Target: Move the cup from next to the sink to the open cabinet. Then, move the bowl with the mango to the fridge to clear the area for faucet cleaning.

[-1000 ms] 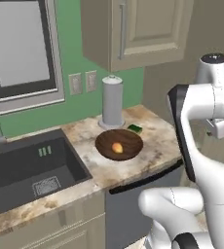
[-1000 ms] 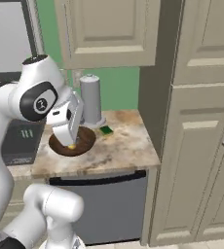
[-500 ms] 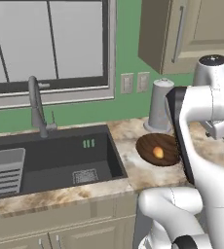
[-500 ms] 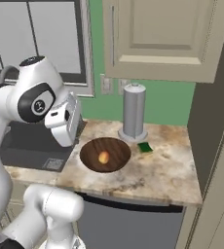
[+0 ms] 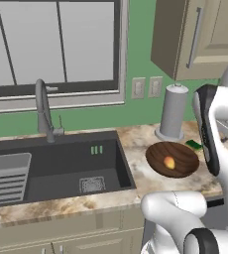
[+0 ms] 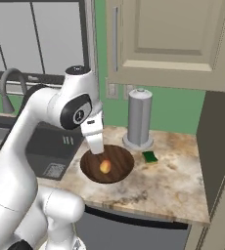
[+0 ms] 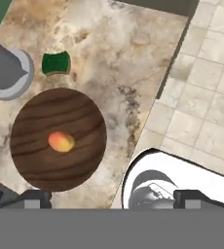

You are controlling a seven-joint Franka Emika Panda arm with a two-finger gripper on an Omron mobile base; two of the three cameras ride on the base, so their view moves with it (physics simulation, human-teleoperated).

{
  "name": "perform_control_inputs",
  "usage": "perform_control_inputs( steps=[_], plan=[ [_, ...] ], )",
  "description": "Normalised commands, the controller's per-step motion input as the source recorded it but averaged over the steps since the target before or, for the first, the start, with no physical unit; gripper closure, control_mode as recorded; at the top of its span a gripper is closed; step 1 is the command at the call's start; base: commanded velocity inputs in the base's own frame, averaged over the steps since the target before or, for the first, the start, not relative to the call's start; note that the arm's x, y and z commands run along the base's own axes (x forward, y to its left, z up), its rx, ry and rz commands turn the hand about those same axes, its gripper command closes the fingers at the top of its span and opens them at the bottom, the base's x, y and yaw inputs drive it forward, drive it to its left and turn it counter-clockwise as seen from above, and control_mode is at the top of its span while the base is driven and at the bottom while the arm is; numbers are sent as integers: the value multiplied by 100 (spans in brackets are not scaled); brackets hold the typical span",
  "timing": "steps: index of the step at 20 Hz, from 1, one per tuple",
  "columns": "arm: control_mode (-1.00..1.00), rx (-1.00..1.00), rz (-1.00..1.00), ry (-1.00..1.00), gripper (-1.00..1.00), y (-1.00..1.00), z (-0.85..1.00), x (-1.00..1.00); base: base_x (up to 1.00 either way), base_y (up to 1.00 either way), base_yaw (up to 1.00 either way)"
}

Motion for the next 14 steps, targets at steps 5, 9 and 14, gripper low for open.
perform_control_inputs(
  steps=[5,9,14],
  plan=[
    [-100,13,41,23,-100,-64,-77,10,0,0,0],
    [-100,2,33,14,-100,-41,-85,39,0,0,0],
    [-100,3,23,-3,-100,-42,-66,52,0,0,0]
  ],
)
